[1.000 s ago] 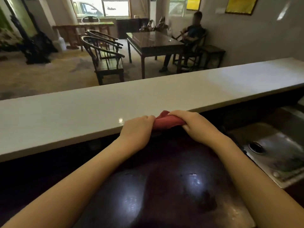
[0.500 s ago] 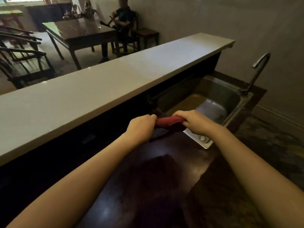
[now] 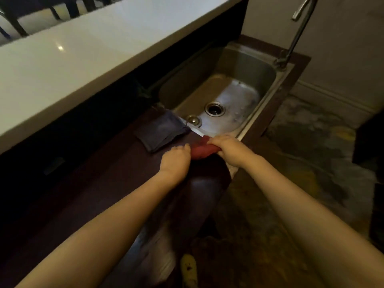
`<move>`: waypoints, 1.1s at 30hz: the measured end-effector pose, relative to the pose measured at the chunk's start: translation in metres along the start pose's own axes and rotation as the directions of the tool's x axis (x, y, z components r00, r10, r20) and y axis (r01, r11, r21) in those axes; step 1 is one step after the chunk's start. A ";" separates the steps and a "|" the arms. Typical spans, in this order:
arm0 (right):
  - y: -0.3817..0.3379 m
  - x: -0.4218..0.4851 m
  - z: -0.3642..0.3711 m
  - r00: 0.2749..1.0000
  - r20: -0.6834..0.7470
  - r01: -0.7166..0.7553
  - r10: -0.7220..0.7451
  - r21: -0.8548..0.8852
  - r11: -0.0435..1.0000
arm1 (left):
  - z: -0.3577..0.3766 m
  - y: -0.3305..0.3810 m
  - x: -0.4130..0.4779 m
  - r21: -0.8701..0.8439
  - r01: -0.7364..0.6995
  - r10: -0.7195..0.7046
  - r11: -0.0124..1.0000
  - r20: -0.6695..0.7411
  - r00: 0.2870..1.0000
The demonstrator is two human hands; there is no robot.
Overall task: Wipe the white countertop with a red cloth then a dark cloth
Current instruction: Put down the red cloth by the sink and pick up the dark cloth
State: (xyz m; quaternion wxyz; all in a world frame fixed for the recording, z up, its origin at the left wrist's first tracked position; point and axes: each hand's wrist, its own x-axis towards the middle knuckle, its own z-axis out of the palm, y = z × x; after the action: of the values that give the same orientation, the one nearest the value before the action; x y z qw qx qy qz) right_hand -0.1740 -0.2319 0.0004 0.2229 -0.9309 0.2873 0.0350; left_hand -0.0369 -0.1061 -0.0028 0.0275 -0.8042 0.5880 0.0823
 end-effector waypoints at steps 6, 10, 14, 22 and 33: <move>0.014 -0.033 0.053 0.998 0.067 -0.016 0.021 -0.076 0.997 | 0.043 0.016 -0.026 0.034 0.027 -0.032 0.999 0.166 0.986; 0.016 -0.040 0.061 0.995 0.104 -0.006 0.013 -0.072 0.997 | 0.056 0.018 -0.036 -0.026 0.050 -0.044 0.998 0.196 0.980; 0.012 -0.037 0.053 0.979 0.197 -0.028 0.045 -0.086 0.996 | 0.057 0.015 -0.037 -0.102 0.051 -0.030 0.993 0.194 0.980; -0.027 -0.004 0.020 0.970 0.173 -0.134 0.170 -0.198 0.971 | 0.035 -0.008 -0.025 -0.288 0.036 0.012 0.957 0.163 0.987; -0.063 0.133 0.030 0.992 0.099 0.097 -0.075 -0.242 0.965 | 0.023 -0.104 0.041 -0.217 0.230 -0.229 0.949 0.033 0.973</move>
State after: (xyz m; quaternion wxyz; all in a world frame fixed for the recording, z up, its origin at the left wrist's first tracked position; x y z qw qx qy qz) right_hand -0.0268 -0.2409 -0.0274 0.1194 -0.9604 0.2298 0.1023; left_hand 0.0716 -0.1095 -0.0374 -0.0497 -0.8649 0.4777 0.1460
